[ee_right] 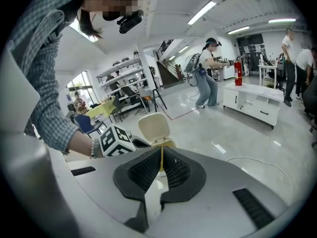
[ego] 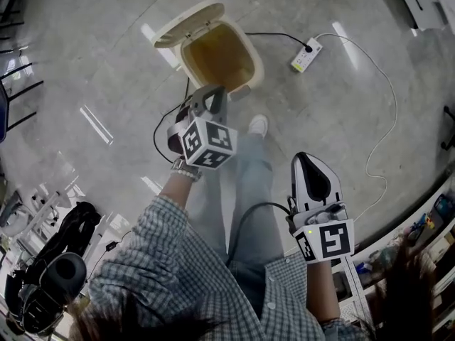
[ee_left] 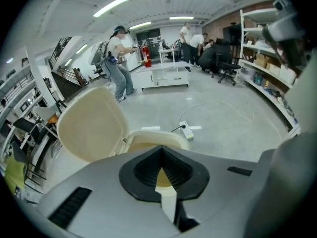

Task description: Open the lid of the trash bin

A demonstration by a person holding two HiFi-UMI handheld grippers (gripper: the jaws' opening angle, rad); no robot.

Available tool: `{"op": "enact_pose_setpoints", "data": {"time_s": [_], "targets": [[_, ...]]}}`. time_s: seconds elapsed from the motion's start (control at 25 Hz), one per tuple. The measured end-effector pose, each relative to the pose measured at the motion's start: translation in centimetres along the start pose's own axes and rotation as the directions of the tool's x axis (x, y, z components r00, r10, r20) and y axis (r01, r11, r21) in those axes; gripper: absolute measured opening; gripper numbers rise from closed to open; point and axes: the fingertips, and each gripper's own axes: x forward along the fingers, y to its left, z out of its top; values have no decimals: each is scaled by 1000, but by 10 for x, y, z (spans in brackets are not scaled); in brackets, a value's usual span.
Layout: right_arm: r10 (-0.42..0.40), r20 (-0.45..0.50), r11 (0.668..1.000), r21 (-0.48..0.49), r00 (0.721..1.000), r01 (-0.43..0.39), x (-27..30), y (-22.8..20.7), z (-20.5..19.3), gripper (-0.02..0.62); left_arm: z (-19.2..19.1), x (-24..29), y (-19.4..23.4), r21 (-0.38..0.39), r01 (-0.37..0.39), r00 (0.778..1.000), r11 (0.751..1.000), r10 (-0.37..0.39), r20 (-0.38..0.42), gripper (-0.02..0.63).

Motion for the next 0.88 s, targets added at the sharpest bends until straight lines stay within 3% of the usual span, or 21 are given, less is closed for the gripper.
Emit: {"op": "enact_pose_setpoints", "data": {"time_s": [0.16,0.36,0.56,0.88], "targets": [[-3,35,1000,-16,999,3,-3,11,20,28,36,-36,20,-33,-21,994,999,24,106,-3],[-14,82,999,-50,997,18,-13,24,50,28,83,-84,37,-55,-22,971,998,35,236,-3],[-25,131,996,-87,991,37,-25,34,80,28,129,-137,50,-19,-20,929,1000,25,369,-2],[-7,189,989,-145,982,35,-43,59,119,28,174,-219,80,-76,-11,858,997,48,512,-3]]}}
